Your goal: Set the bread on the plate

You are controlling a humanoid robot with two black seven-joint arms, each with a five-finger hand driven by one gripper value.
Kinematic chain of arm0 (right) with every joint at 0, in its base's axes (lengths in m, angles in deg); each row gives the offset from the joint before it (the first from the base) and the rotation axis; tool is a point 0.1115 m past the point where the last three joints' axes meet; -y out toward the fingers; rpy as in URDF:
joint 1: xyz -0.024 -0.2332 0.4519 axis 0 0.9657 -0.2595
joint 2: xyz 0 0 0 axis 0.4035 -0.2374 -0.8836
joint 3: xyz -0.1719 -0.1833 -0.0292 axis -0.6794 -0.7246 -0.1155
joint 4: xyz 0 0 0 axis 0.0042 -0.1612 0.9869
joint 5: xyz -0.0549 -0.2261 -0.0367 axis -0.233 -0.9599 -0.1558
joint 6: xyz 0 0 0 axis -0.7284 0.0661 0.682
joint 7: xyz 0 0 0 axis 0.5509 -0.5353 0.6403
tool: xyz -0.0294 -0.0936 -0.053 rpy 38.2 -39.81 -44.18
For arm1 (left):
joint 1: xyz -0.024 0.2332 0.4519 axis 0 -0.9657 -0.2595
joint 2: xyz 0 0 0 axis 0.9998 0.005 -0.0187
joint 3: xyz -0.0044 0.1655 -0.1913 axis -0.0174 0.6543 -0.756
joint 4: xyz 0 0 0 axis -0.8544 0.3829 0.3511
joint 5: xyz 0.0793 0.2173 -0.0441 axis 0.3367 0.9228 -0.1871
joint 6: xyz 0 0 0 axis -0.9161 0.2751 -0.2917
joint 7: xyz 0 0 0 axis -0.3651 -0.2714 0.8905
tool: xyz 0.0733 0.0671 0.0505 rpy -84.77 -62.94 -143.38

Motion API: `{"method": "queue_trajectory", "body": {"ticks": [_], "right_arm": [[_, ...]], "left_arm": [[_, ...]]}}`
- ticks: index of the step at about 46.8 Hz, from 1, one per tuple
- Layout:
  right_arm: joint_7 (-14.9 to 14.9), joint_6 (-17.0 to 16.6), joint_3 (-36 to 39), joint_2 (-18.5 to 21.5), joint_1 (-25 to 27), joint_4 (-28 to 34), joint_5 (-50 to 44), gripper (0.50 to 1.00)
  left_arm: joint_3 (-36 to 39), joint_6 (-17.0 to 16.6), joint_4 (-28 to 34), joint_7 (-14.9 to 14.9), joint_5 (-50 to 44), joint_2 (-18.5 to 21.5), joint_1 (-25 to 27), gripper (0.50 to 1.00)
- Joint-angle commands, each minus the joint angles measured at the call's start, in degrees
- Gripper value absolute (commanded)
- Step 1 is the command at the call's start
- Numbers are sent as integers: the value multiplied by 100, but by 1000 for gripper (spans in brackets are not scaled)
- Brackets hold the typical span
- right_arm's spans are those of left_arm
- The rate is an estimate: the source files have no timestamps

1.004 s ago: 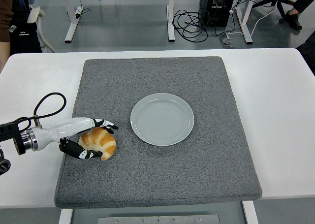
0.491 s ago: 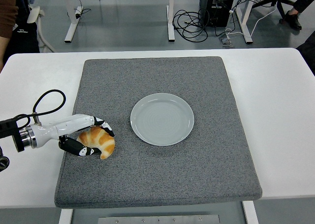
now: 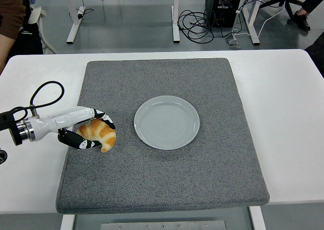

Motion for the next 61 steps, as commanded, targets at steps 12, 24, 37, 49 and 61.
{"method": "queue_trajectory", "body": {"ticks": [12, 24, 37, 49, 61], "right_arm": [[0, 0, 0, 0, 6, 3, 0, 1000], [0, 0, 0, 0, 6, 3, 0, 1000], [0, 0, 0, 0, 23, 3, 0, 1000], [0, 0, 0, 0, 32, 3, 0, 1000], [0, 0, 0, 0, 41, 3, 0, 1000]], "left_arm": [[-3, 309, -5, 1, -109, 468, 867, 500], [-3, 862, -5, 71, -294, 495, 1807, 500], [6, 1100, -93, 431, -294, 179, 2634, 500], [471, 1030, -690, 739, -276, -753, 2810, 500], [639, 749, -1481, 739, -259, -1868, 2749, 500]]}}
